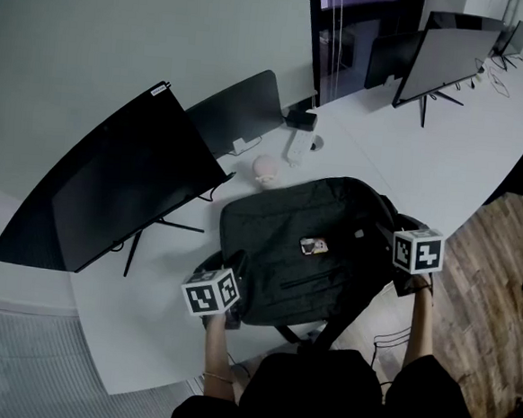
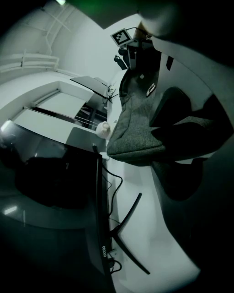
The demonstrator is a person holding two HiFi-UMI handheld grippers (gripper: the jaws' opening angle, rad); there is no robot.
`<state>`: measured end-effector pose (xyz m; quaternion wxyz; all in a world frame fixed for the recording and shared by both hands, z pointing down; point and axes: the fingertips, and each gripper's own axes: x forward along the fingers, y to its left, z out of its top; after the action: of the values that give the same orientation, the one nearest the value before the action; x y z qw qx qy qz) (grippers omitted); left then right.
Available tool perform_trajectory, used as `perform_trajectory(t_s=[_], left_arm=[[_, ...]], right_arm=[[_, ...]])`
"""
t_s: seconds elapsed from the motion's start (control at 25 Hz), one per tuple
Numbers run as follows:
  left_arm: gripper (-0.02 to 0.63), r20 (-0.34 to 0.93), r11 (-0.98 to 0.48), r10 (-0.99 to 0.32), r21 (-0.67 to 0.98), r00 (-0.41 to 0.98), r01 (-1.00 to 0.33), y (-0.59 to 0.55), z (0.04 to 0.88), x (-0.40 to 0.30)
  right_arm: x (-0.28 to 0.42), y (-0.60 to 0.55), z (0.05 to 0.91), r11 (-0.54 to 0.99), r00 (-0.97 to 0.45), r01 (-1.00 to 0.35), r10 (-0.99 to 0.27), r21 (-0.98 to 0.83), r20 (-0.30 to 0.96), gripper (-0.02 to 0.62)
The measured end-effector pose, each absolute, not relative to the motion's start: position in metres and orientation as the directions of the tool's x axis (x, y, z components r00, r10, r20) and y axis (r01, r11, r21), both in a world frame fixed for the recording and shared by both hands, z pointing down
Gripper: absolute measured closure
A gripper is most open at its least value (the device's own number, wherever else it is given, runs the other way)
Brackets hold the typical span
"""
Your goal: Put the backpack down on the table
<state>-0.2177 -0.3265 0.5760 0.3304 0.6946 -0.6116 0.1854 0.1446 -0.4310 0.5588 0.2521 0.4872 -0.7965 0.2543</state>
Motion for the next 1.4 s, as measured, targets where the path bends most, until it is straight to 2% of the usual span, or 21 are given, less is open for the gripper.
perform_trajectory(t_s=[0.28, 0.4, 0.44, 0.48, 0.52, 0.64, 1.04, 1.4], left_arm=[[0.48, 0.576, -0.067, -0.806, 0.145, 0.14, -0.987, -0.319, 0.542, -0.226], [0.568, 0.529, -0.092, -0.837, 0.121, 0.143, -0.988, -0.312, 0.527, -0.224], [0.578, 0.514, -0.106, -0.844, 0.119, 0.153, -0.987, -0.31, 0.521, -0.222], [0.581, 0.499, -0.121, -0.851, 0.118, 0.164, -0.986, -0.308, 0.517, -0.22], [0.586, 0.485, -0.134, -0.857, 0.12, 0.175, -0.984, -0.306, 0.511, -0.217], [0.589, 0.442, -0.161, -0.875, 0.12, 0.198, -0.98, -0.301, 0.495, -0.212], [0.591, 0.313, -0.18, -0.93, 0.072, 0.193, -0.981, -0.29, 0.442, -0.202], [0.591, 0.187, -0.153, -0.97, 0.037, 0.157, -0.988, -0.281, 0.403, -0.206]], right_arm=[[0.15, -0.425, 0.522, 0.376, -0.374, -0.919, -0.742, -0.117, 0.556, 0.363], [0.147, -0.419, 0.506, 0.386, -0.395, -0.913, -0.762, -0.131, 0.514, 0.44], [0.146, -0.417, 0.502, 0.387, -0.398, -0.913, -0.768, -0.133, 0.502, 0.482], [0.146, -0.415, 0.497, 0.389, -0.4, -0.912, -0.775, -0.129, 0.49, 0.529], [0.146, -0.413, 0.492, 0.392, -0.401, -0.912, -0.782, -0.125, 0.477, 0.548], [0.142, -0.406, 0.477, 0.406, -0.422, -0.904, -0.799, -0.132, 0.428, 0.57], [0.13, -0.382, 0.415, 0.481, -0.521, -0.848, -0.834, -0.222, 0.183, 0.581], [0.129, -0.365, 0.376, 0.519, -0.534, -0.832, -0.845, -0.195, 0.032, 0.582]])
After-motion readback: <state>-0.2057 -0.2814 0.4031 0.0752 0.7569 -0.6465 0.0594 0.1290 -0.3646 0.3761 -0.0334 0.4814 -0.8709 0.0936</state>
